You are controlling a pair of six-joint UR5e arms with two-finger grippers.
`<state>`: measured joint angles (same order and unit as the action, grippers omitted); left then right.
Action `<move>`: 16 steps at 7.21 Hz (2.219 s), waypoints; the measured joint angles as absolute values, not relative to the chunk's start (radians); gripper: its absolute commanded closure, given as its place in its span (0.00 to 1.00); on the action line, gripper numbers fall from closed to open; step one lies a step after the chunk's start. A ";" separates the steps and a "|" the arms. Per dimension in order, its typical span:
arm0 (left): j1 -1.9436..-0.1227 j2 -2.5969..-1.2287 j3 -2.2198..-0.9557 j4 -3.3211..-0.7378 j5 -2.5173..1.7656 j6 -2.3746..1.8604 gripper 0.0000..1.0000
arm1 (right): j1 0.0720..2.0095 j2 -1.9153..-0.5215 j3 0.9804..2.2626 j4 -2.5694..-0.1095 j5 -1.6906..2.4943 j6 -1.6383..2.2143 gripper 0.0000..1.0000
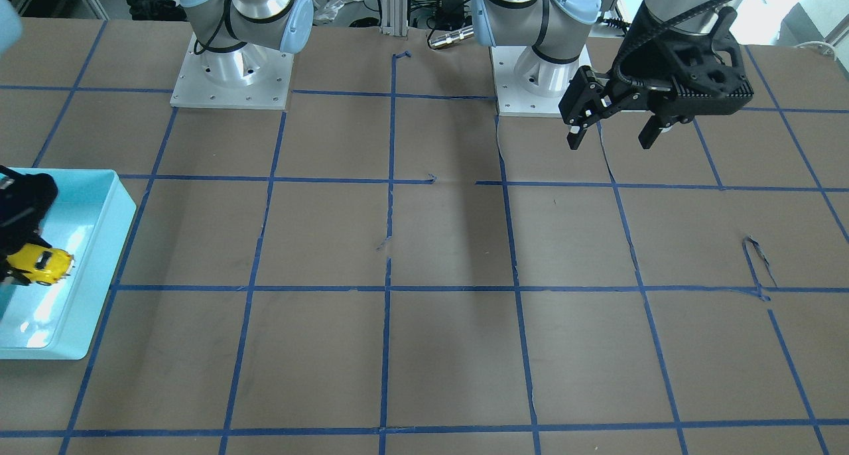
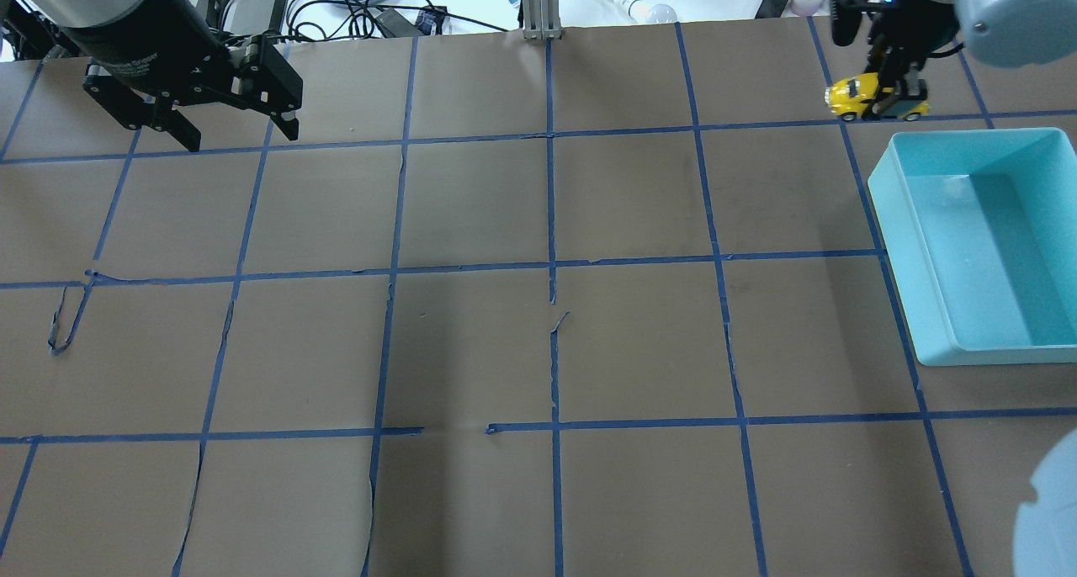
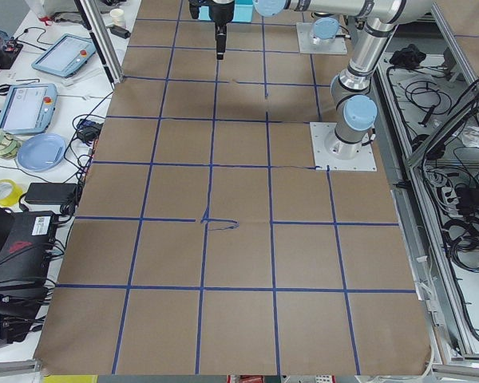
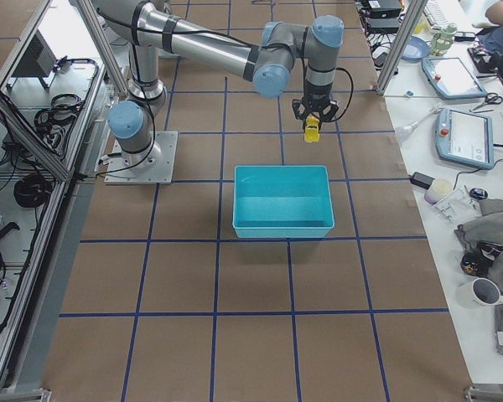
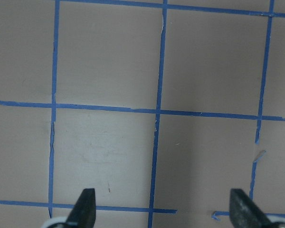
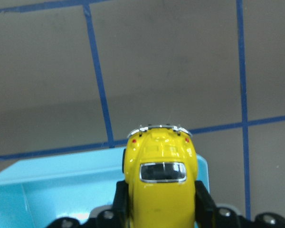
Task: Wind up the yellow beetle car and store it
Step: 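Carry the yellow car with the right gripper over the blue bin, then lower the car into the bin and open the right gripper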
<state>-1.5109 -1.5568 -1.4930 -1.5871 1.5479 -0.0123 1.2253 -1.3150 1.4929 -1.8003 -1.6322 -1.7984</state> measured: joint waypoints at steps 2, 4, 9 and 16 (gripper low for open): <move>-1.511 -1.557 -1.494 -1.584 1.549 -0.014 0.00 | 1.098 -1.310 1.550 -1.826 -1.626 -1.979 1.00; -1.511 -1.558 -1.494 -1.583 1.549 -0.019 0.00 | 1.062 -1.288 1.680 -2.008 -1.647 -2.039 1.00; -1.511 -1.563 -1.494 -1.579 1.546 -0.020 0.00 | 1.049 -1.200 1.856 -2.297 -1.690 -2.088 0.14; -1.511 -1.566 -1.495 -1.578 1.546 -0.021 0.00 | 1.053 -1.317 1.774 -2.245 -1.681 -2.043 0.02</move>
<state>-1.5110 -1.5662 -1.4950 -1.5785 1.5462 -0.0208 1.0531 -1.3175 1.7745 -2.2449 -1.6808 -2.0431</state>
